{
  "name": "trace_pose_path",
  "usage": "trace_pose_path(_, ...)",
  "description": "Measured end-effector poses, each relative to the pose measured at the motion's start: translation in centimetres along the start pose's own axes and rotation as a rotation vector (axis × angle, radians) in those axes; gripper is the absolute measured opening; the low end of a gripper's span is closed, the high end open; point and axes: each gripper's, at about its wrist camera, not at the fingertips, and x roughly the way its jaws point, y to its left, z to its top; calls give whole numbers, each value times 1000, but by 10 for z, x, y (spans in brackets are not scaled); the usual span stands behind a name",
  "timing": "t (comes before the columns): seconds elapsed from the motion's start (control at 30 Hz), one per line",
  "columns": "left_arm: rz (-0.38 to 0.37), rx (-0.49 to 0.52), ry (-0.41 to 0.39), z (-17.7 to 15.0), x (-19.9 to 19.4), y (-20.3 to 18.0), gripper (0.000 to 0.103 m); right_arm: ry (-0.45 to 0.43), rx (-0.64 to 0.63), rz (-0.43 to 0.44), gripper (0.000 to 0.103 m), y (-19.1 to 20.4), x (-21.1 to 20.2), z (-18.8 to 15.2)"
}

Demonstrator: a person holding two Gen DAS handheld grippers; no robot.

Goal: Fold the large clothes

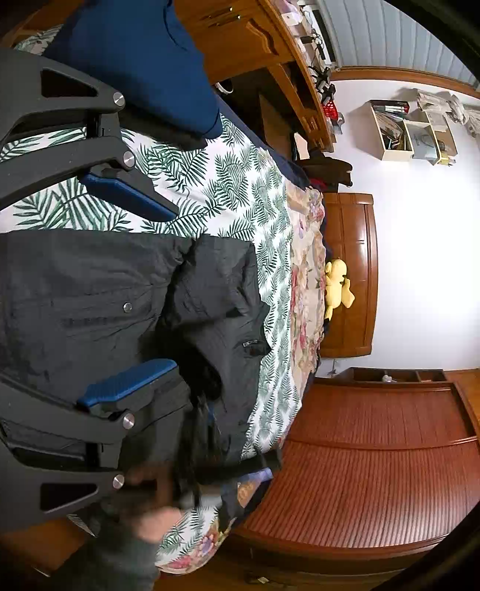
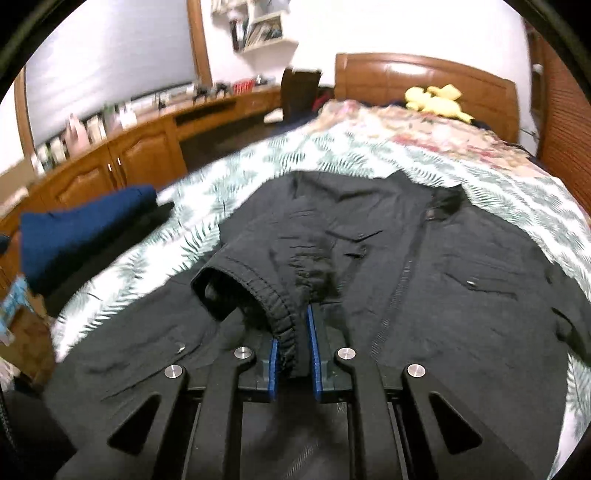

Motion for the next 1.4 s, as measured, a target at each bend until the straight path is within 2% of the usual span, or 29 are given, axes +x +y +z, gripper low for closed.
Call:
trace_pose_path(0.2, 8, 25, 31, -10, -13, -26, 77, -74, 0, 40, 13, -3, -74, -38)
trace_pose_path(0.3, 1, 25, 46, -12, -17, -37, 77, -78, 12, 46, 13, -8, -93, -57)
trace_pose_path(0.57, -84, 73, 50, -2, -7, -74, 77, -13, 92, -4, 13, -27, -92, -108)
trace_pose_path(0.67, -111, 89, 40, -3, -4, -82, 77, 4, 113, -19, 13, -25, -90, -118)
trace_pose_path(0.8, -135, 81, 56, -7, 0, -86, 77, 17, 137, -39, 13, -23, -87, -121)
trace_pose_path(0.97, -137, 76, 84, -20, -1, -87, 77, 32, 145, -47, 13, -21, -92, -106)
trace_pose_path(1.4, -104, 35, 55, -27, -23, -79, 77, 73, 127, -81, 13, -17, -98, -100)
